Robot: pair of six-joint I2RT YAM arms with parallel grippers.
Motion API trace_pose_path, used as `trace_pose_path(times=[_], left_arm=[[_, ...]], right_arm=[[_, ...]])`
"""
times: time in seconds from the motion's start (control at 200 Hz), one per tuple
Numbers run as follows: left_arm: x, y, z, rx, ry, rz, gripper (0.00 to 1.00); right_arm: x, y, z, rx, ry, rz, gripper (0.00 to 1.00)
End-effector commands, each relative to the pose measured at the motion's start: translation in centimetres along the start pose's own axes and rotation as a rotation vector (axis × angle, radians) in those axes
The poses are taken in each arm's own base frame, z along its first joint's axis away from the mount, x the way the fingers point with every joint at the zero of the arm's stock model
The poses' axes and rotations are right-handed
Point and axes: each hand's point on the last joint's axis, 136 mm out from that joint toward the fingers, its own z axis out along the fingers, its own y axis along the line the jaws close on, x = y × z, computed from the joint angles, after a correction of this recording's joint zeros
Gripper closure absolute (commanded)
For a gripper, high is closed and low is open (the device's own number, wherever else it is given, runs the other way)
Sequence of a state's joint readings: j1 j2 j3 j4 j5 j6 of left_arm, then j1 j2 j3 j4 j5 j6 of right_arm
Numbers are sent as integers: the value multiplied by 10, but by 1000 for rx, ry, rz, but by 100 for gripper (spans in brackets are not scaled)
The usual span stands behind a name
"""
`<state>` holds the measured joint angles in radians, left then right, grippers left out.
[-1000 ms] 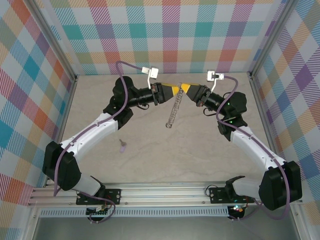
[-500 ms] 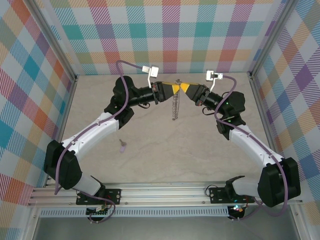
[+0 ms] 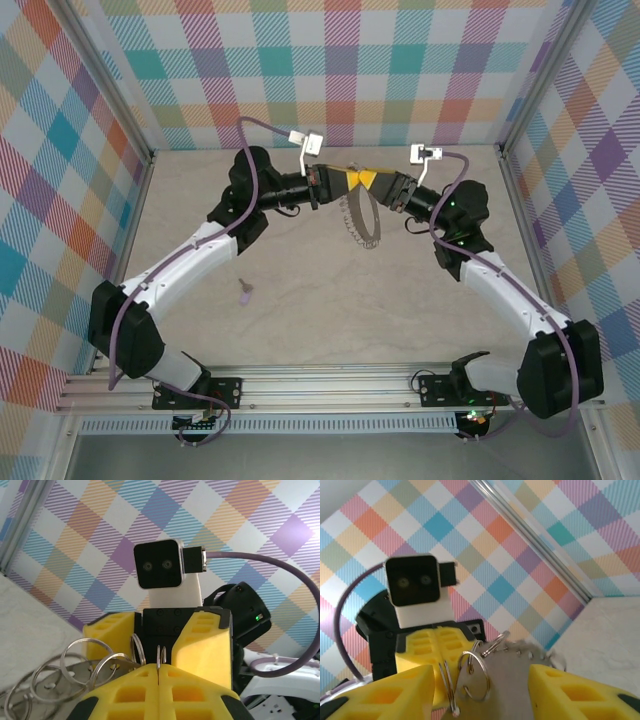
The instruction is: Put the keys on the keyring
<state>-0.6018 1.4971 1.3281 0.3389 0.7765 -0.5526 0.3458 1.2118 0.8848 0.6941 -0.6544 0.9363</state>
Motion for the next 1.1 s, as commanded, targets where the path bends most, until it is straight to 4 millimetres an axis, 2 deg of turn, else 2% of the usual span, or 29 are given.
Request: trace_pose_path(times=[0.0,0.12,0.255,0.555,0.835,1.095], left_arm=[[-10,-22,0,41,42,135,100],[-9,-23,1,53,109,173,100],[-5,-26,3,82,191,222,100],[3,-28,3,111,308,237,100],[7,-27,4,131,333,221,100],[6,-28,4,134,337,227,100]], right_arm=[[-1,3,-14,75,28,-39,47],[-1,6,-33,115,42,-63,49],[-4,17,-43,114,67,-104,57],[-7,42,-35,7,131,-154,66],[-8,41,-26,-31,125,-133,66],[-2,40,-21,-41,142,-121,75]])
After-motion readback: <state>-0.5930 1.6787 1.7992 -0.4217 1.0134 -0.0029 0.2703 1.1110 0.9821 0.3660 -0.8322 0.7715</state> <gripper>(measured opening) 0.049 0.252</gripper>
